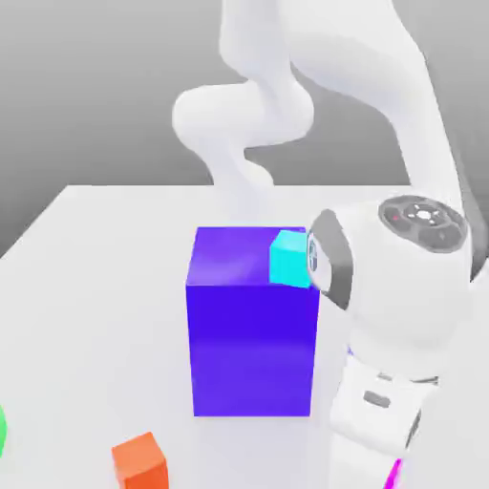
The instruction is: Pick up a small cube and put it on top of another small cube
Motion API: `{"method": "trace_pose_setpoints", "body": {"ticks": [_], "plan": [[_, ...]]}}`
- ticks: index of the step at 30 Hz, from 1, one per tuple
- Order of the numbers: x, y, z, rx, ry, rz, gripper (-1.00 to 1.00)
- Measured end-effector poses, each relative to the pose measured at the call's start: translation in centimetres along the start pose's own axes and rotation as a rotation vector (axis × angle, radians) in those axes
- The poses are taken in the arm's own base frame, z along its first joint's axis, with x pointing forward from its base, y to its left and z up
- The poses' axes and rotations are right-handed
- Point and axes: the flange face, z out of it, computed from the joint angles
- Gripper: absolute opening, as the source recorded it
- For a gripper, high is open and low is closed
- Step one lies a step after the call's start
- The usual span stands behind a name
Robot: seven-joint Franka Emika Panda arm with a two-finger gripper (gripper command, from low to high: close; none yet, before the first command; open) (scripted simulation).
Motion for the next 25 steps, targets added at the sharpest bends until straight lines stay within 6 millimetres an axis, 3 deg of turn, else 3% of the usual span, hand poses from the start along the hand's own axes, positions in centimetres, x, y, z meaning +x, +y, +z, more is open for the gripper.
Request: {"method": "trace_pose_setpoints", "body": {"ticks": [6, 11, 14, 15, 20, 21, 23, 25], "plan": [[-2.0, 14.9, -1.2, 0.001, -0.006, 0.365, -1.00], [-7.2, 27.3, -2.3, 0.008, -0.004, 0.694, -1.00], [-10.9, 34.6, -0.2, 0.013, -0.001, 0.897, -1.00], [-12.2, 37.0, 1.2, 0.014, 0.001, 0.966, 1.00], [-12.2, 37.0, 1.2, 0.014, 0.001, 0.966, 1.00], [-13.1, 38.6, 2.1, 0.014, 0.002, 1.011, 1.00], [-13.7, 39.8, 0.6, 0.012, 0.005, 1.043, 1.00], [-13.9, 40.1, -2.2, 0.012, 0.005, 1.052, 1.00]]}}
